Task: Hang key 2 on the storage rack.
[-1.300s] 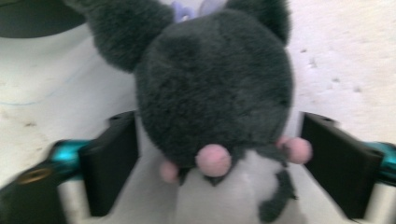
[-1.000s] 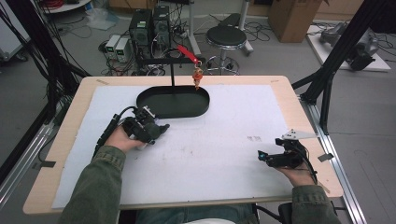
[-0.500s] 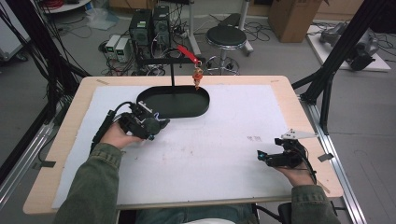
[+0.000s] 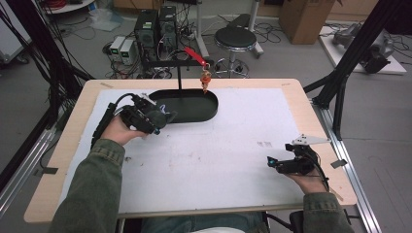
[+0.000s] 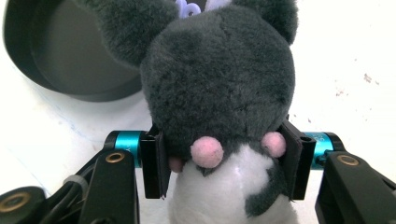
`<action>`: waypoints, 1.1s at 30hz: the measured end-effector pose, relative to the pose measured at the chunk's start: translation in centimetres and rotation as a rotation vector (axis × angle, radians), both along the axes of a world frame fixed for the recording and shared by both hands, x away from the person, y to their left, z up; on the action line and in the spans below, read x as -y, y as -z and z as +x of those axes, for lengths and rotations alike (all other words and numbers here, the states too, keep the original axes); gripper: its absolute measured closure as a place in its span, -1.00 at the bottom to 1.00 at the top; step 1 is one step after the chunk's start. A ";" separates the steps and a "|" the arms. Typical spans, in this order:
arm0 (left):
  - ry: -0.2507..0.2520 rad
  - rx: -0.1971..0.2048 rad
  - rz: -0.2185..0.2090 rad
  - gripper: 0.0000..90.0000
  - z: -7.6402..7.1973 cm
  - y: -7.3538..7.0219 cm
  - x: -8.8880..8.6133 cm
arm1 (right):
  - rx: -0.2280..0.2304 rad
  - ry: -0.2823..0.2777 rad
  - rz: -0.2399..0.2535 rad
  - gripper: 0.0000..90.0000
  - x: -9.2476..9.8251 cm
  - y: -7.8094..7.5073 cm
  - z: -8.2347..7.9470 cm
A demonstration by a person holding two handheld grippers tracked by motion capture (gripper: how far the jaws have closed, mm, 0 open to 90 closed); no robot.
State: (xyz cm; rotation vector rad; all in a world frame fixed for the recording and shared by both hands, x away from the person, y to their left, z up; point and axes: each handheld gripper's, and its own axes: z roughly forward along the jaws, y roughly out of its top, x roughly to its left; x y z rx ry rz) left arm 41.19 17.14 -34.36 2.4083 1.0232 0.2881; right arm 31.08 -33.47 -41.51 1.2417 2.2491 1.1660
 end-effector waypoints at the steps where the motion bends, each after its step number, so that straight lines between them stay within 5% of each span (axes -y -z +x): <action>1: 0.004 0.002 0.000 0.04 0.2 -0.2 0.1 | 0.000 0.000 0.001 -0.93 0.0 0.0 0.0; 17: 0.035 0.052 0.042 0.04 2.9 -3.6 1.2 | 0.000 -0.011 -0.005 -0.93 -0.3 0.0 0.0; 33: 0.011 0.090 0.023 0.05 5.2 -6.1 1.2 | -0.004 -0.021 -0.001 -0.93 -0.5 0.0 0.1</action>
